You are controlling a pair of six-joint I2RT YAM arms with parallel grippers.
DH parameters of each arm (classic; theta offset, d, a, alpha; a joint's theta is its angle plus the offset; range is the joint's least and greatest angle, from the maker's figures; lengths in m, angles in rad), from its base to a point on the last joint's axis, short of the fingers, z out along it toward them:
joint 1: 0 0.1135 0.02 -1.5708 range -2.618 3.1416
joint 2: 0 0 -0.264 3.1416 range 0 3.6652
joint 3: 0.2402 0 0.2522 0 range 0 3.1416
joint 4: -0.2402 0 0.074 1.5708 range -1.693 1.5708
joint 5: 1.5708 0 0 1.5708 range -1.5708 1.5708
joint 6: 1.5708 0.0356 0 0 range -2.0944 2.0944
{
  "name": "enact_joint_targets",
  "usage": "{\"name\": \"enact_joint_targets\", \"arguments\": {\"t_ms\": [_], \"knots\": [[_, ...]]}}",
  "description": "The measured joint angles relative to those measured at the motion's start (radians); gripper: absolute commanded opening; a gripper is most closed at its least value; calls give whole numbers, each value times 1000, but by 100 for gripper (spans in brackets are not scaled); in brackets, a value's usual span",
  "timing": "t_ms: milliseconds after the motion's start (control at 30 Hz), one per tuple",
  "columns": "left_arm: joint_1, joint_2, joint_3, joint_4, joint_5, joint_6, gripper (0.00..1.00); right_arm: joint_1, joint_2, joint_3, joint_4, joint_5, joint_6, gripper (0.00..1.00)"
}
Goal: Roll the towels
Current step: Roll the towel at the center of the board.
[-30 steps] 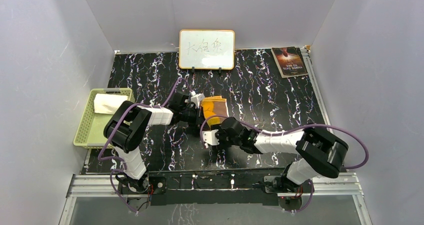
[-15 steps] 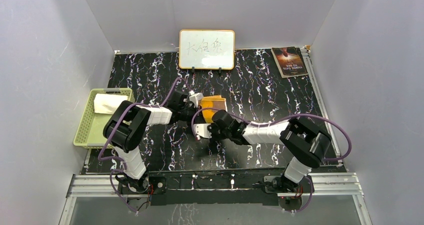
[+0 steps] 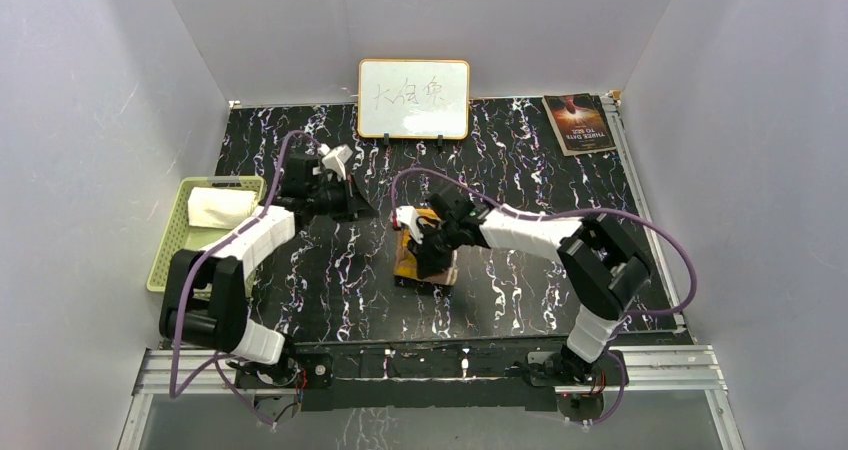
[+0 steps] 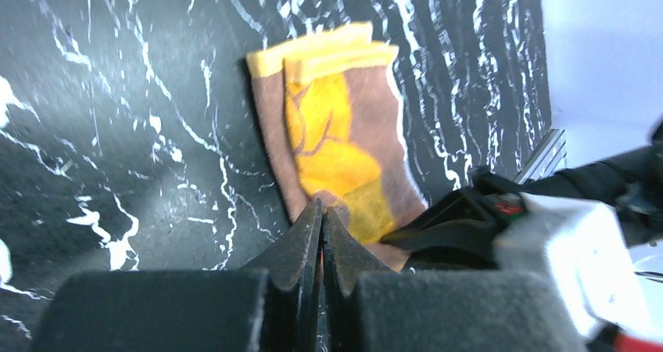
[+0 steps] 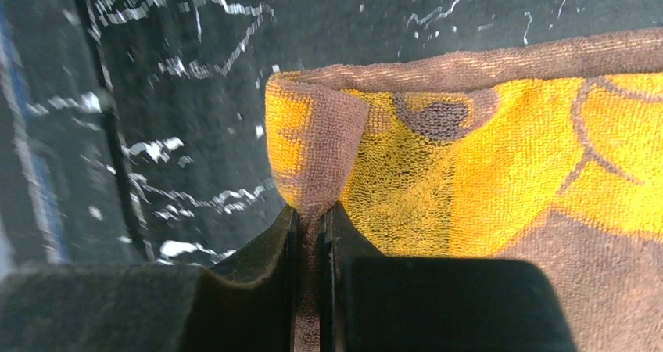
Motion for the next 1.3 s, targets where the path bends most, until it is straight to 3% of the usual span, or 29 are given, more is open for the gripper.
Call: {"name": "enact_joint_targets", "arguments": {"t_ms": [133,333,733,1067,1300], "knots": [[9,-76,45,-46,27,41,0,-8,111,174,-105,-88,173,0],[8,-140,-26,-48,112,42,0,-49,258,323,-190,-269,343,0],[-8,-157,-126,24,178,-20,0,-208,453,341,-116,-501,571,0],[-160,10,-126,162,129,-88,0,-231,524,316,-3,-616,679,0],[-169,153,-126,202,63,-104,0,-245,524,294,46,-629,706,0]]}}
